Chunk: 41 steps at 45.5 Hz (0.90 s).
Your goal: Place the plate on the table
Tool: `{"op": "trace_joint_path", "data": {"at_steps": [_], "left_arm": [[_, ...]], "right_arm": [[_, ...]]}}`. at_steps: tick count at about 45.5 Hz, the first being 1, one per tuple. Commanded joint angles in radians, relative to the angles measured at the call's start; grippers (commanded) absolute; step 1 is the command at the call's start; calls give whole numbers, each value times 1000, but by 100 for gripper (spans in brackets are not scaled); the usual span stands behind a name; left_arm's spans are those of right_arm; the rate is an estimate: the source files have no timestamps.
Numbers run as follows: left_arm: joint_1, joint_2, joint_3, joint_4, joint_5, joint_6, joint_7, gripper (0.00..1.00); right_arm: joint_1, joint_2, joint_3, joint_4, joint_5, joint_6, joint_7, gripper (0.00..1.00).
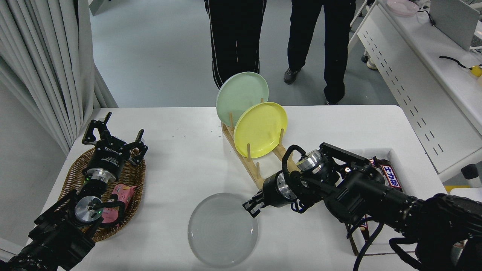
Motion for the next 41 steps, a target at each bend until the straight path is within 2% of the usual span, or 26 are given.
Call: {"op": "trace_joint_path", "data": {"at_steps": [1, 3, 4, 7, 9, 14, 17, 24, 27, 28, 41], "left_arm": [[0, 0, 0, 1, 0, 0, 0, 100], [0, 0, 0, -1, 0, 0, 0, 100], [0, 0, 0, 1, 0, 0, 0, 100], [0, 0, 0, 1, 0, 1, 0, 100], [0, 0, 0, 1, 0, 0, 0, 100], [0, 0, 0, -1, 0, 0, 0, 100], [0, 0, 0, -1, 0, 0, 0, 100], [0, 0, 0, 1, 0, 0, 0, 100], [0, 0, 0, -1, 0, 0, 0, 100], [0, 0, 0, -1, 0, 0, 0, 100], [0, 0, 0, -1, 0, 1, 0, 100]], "right_arm": [[0, 0, 0, 0, 0, 13, 2, 3], [0, 0, 0, 0, 0, 17, 2, 18], [0, 0, 0, 0, 0, 19, 2, 20], [-2, 0, 0, 0, 0, 24, 3, 23], [0, 0, 0, 0, 0, 24, 3, 28], [0, 0, 0, 0, 0, 25, 3, 30], [0, 0, 0, 2, 0, 27, 3, 36], [0, 0, 0, 5, -6, 28, 2, 72], [0, 0, 0, 9, -6, 34, 0, 95], [0, 0, 0, 11, -6, 36, -1, 100], [6, 0, 2, 28, -6, 59, -11, 99]]}}
